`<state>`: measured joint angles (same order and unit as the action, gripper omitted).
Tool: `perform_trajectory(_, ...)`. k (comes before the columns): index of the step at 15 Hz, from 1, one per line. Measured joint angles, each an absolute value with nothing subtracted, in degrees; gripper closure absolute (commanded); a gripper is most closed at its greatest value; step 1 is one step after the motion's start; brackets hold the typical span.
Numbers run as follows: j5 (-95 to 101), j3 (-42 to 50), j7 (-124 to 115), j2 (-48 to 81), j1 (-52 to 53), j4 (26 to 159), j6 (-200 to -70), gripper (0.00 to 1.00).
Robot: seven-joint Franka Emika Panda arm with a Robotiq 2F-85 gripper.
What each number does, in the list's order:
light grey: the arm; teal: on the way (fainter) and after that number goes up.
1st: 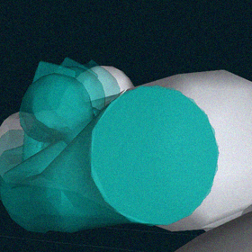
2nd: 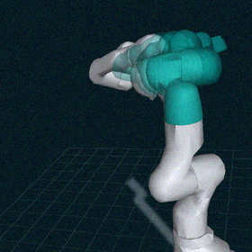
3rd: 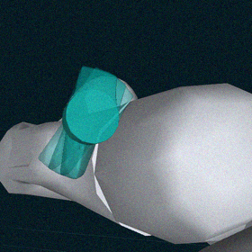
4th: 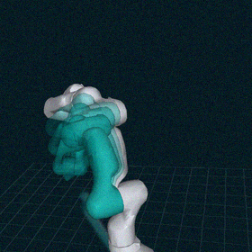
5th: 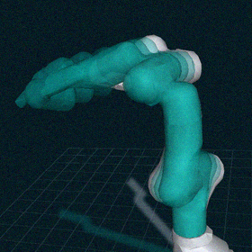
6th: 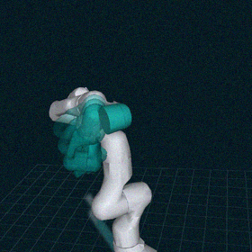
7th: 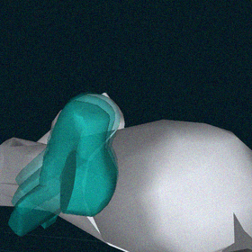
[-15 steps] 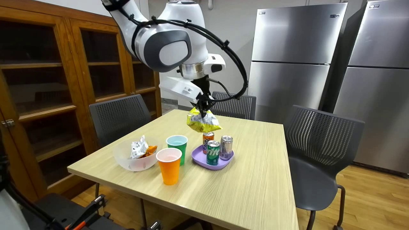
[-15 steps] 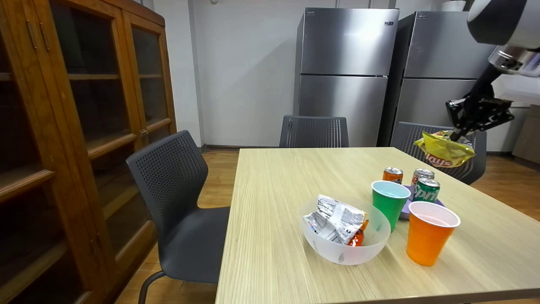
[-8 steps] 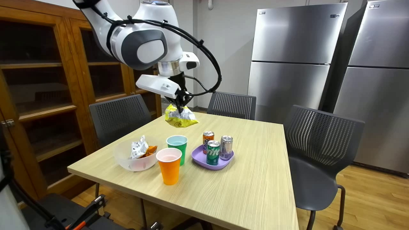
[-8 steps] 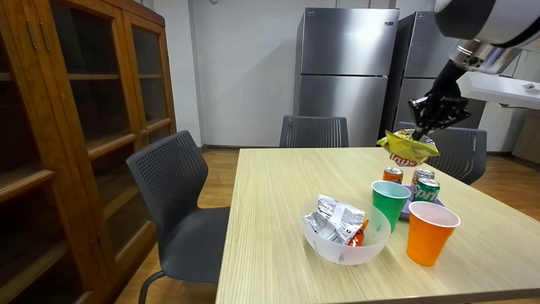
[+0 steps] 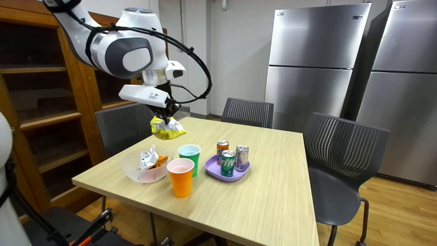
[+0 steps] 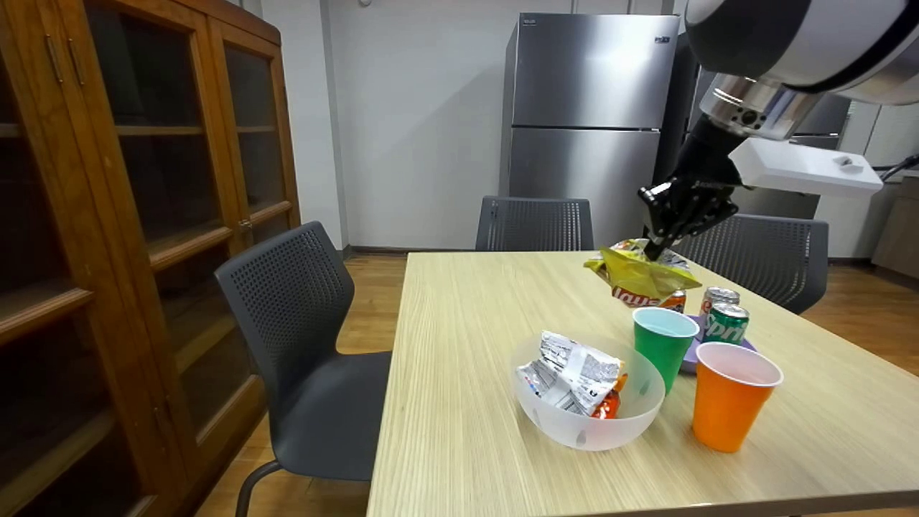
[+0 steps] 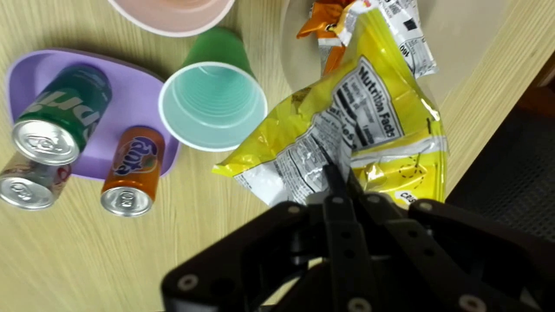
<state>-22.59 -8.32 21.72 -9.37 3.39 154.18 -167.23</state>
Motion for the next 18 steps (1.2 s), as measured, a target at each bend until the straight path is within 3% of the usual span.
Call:
perform_trajectory(12,-17.2,-8.6,23.6,-8.5,15.5,158.1,-167.1,1.00)
perform_trajectory(18,-16.5,-7.4,23.6,-5.4,16.7,157.7,-167.1,1.00)
